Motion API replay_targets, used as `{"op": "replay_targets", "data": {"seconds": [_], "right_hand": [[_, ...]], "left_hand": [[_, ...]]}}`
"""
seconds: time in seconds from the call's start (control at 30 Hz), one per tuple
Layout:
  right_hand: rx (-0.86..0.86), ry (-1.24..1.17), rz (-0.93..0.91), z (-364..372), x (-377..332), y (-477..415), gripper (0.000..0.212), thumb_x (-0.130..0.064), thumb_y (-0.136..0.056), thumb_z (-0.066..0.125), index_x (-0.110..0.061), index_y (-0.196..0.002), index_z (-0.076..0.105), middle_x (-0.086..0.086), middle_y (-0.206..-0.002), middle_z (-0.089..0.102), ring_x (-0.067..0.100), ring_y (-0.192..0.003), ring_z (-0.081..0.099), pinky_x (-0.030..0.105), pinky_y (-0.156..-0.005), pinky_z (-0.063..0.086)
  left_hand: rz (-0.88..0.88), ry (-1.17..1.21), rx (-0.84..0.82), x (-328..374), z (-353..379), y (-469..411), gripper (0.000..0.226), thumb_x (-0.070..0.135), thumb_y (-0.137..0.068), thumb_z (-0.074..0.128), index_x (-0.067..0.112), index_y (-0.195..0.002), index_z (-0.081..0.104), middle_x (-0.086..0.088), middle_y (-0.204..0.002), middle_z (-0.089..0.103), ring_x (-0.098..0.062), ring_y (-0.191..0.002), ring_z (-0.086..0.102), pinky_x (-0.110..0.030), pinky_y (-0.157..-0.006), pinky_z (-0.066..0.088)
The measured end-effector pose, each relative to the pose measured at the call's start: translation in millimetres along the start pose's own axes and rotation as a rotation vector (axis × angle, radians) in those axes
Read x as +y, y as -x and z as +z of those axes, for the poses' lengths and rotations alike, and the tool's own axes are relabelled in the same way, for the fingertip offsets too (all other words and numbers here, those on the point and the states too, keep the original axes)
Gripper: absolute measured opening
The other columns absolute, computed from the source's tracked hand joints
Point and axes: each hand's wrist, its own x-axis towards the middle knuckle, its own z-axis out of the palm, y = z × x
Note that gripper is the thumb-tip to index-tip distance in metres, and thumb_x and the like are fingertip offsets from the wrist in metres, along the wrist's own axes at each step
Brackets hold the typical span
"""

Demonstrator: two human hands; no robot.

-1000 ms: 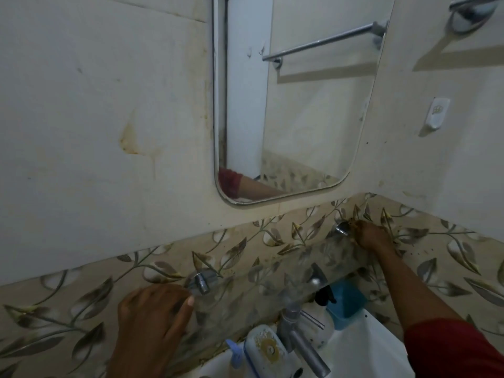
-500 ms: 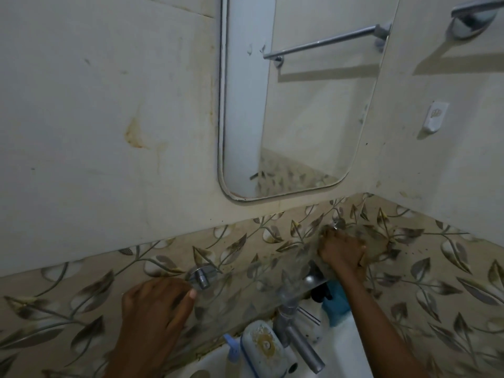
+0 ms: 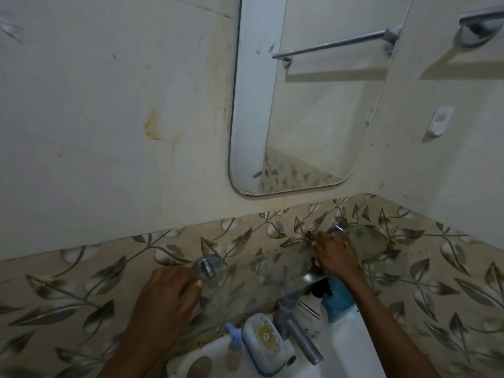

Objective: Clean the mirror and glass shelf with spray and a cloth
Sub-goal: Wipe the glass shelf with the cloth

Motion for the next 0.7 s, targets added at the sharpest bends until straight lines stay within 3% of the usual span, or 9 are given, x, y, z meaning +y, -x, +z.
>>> {"op": "replay_targets", "data": {"seconds": [0.07, 0.17, 0.23, 0.33, 0.4, 0.5, 0.6, 0.7], "right_hand": [[-0.008, -0.044, -0.162, 12.4, -16.0, 19.0, 0.042, -0.031, -0.100, 0.032, -0.028, -0.141, 0.036, -0.003, -0.150, 0.039, 0.015, -0.139, 0.031, 0.034, -0.115, 0.015], [-0.061, -0.173, -0.413, 13.9, -4.9, 56.5, 0.044, -0.041, -0.096, 0.030, -0.041, -0.140, 0.024, -0.027, -0.147, 0.022, -0.003, -0.140, 0.013, 0.020, -0.111, 0.004], [-0.113, -0.264, -0.378, 2.9, 13.0, 56.5, 0.040, -0.042, -0.095, 0.029, -0.047, -0.135, 0.027, -0.029, -0.144, 0.023, -0.002, -0.140, 0.016, 0.025, -0.113, 0.005], [-0.069, -0.176, -0.164, -5.0, 19.1, 34.1, 0.039, -0.030, -0.101, 0.033, -0.031, -0.140, 0.036, -0.005, -0.151, 0.036, 0.015, -0.141, 0.027, 0.035, -0.115, 0.017], [-0.014, -0.066, -0.107, -2.5, -5.2, 27.1, 0.040, -0.031, -0.100, 0.035, -0.028, -0.140, 0.039, 0.001, -0.148, 0.043, 0.020, -0.136, 0.035, 0.035, -0.113, 0.025], [-0.013, -0.072, -0.252, 9.8, -43.9, 38.4, 0.041, -0.033, -0.098, 0.039, -0.031, -0.139, 0.041, -0.002, -0.147, 0.043, 0.020, -0.133, 0.038, 0.031, -0.109, 0.029], [-0.055, -0.178, -0.528, 14.9, -47.8, 69.6, 0.043, -0.033, -0.096, 0.041, -0.035, -0.139, 0.036, -0.021, -0.147, 0.029, 0.005, -0.141, 0.023, 0.016, -0.108, 0.014], [-0.149, -0.324, -0.521, 3.1, -22.1, 74.9, 0.042, -0.028, -0.097, 0.042, -0.045, -0.134, 0.031, -0.030, -0.142, 0.028, -0.002, -0.140, 0.020, 0.012, -0.110, 0.009]], "left_hand": [[-0.001, 0.008, 0.013, -1.4, 1.2, 0.6, 0.027, 0.035, -0.082, 0.045, 0.021, -0.089, 0.067, 0.005, -0.092, 0.064, -0.017, -0.092, 0.052, -0.033, -0.078, 0.043], [0.009, 0.018, 0.027, -2.2, 1.6, 0.5, 0.027, 0.037, -0.082, 0.045, 0.021, -0.087, 0.067, 0.006, -0.089, 0.065, -0.017, -0.090, 0.053, -0.033, -0.076, 0.044], [0.016, 0.026, 0.053, -2.1, 1.7, 0.7, 0.027, 0.038, -0.082, 0.045, 0.023, -0.086, 0.066, 0.008, -0.088, 0.064, -0.014, -0.089, 0.052, -0.031, -0.074, 0.044], [0.020, 0.008, 0.052, -1.4, 2.4, 2.3, 0.020, 0.034, -0.082, 0.048, 0.025, -0.087, 0.065, 0.011, -0.089, 0.061, -0.010, -0.089, 0.048, -0.024, -0.073, 0.037], [0.012, 0.011, 0.061, -1.8, 3.0, 2.5, 0.020, 0.034, -0.081, 0.047, 0.025, -0.088, 0.064, 0.011, -0.089, 0.060, -0.009, -0.089, 0.045, -0.023, -0.072, 0.034], [-0.011, 0.026, 0.070, -1.3, 3.3, 2.5, 0.020, 0.033, -0.083, 0.048, 0.023, -0.090, 0.063, 0.010, -0.092, 0.058, -0.009, -0.091, 0.044, -0.024, -0.073, 0.034], [-0.038, 0.040, 0.085, -0.7, 3.9, 2.3, 0.012, 0.022, -0.087, 0.058, 0.022, -0.098, 0.063, 0.009, -0.099, 0.058, -0.009, -0.095, 0.044, -0.026, -0.075, 0.035], [-0.059, 0.043, 0.083, -0.9, 4.0, 2.8, 0.019, 0.019, -0.086, 0.059, 0.021, -0.105, 0.061, 0.007, -0.104, 0.059, -0.014, -0.102, 0.048, -0.026, -0.077, 0.036]]}}
